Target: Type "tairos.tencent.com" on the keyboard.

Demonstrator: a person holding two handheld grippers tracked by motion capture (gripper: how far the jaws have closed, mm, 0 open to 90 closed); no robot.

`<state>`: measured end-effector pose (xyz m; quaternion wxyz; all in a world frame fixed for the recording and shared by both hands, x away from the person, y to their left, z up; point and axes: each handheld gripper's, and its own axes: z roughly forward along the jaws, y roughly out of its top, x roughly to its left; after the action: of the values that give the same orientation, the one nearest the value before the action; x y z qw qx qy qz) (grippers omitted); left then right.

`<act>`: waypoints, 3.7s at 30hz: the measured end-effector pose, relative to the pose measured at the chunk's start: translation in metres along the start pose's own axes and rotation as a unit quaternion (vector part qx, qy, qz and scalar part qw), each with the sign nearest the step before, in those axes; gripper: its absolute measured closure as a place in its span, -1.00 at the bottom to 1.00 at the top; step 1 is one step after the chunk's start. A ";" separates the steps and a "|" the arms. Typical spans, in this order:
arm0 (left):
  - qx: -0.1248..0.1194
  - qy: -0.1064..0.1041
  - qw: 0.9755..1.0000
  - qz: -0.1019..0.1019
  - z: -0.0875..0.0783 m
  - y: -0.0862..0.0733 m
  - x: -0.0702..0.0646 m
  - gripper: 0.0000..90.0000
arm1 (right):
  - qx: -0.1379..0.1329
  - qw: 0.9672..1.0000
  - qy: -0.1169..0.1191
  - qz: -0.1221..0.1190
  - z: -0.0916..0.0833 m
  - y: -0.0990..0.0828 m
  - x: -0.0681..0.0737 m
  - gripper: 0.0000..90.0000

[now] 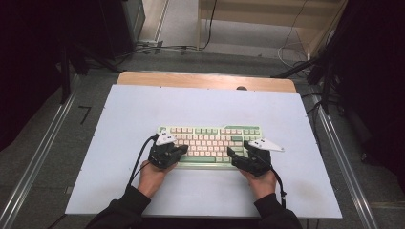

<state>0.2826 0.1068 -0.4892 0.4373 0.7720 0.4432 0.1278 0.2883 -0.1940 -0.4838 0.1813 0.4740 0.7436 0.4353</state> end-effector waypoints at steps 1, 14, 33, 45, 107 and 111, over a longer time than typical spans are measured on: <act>0.003 0.001 1.000 0.003 0.001 0.000 -0.001 1.00 | -0.001 1.000 0.000 0.000 0.000 0.000 0.000 -0.39; 0.017 0.016 1.000 0.010 0.002 -0.002 -0.003 1.00 | 0.002 1.000 0.002 0.000 0.001 0.000 0.002 -0.39; -0.017 0.021 1.000 -0.008 -0.006 -0.001 0.002 1.00 | 0.004 1.000 0.005 -0.005 0.003 0.000 0.004 -0.39; -0.022 0.030 0.999 -0.015 -0.006 0.001 0.007 1.00 | 0.007 1.000 0.005 -0.008 0.003 -0.001 0.004 -0.39; -0.057 0.064 0.996 -0.027 -0.013 0.005 0.016 -0.15 | -0.002 1.000 -0.010 -0.019 -0.002 -0.006 0.004 -0.09; -0.064 0.074 0.995 -0.030 -0.021 0.001 0.018 -0.16 | -0.005 1.000 0.006 -0.026 0.003 -0.003 0.009 0.24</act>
<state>0.2812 0.1323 -0.4799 0.4554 0.7172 0.4885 0.1993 0.2841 -0.1850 -0.4868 0.1905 0.4509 0.7544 0.4373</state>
